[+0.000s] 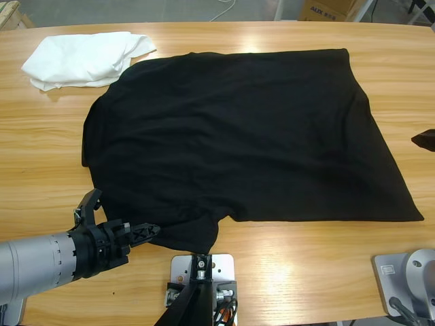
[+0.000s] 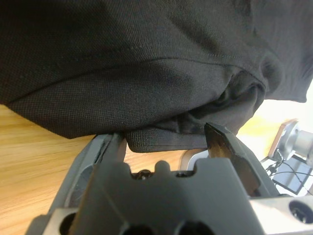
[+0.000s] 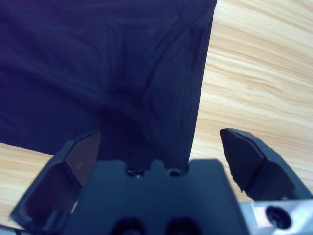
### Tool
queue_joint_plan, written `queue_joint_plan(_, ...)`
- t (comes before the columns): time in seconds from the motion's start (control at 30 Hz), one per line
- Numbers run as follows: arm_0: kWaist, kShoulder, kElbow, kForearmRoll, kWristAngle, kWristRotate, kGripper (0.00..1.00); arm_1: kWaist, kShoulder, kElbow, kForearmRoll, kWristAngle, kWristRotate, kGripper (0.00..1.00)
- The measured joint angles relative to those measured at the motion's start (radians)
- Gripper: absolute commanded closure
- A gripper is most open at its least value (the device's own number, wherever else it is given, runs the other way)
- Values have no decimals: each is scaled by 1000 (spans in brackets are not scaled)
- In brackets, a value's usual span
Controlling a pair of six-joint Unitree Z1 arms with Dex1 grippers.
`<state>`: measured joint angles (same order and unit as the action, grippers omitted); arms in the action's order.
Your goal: Fold clothes
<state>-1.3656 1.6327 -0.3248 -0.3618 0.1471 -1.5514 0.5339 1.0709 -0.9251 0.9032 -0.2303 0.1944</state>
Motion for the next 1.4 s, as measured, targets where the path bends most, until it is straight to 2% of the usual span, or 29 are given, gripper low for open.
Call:
queue_joint_plan(0.27,1,-2,0,0,-6,36,1000,0,17,0,-1,-7,11,142)
queue_joint_plan(0.47,6,-6,-4,17,-22,70,1000,0,22,4,-1,-9,55,141)
queue_joint_plan(0.73,14,-41,-151,384,-39,147,1000,0,22,4,-1,-9,62,142)
queue_joint_plan(1.1,21,-39,-157,432,-38,150,1000,0,22,4,-1,-9,62,115)
queue_joint_plan(1.13,21,-39,-157,425,-34,148,874,0,22,4,-1,-9,62,98)
queue_joint_plan(1.17,21,-38,-154,410,-28,147,467,0,22,4,-1,-9,62,71)
queue_joint_plan(1.2,21,-37,-152,393,-25,147,116,0,22,4,-1,-9,62,69)
queue_joint_plan(1.23,21,-37,-150,374,-24,147,24,0,22,4,-1,-9,62,69)
queue_joint_plan(1.4,21,-95,-104,334,-24,147,12,0,22,4,-1,-9,62,69)
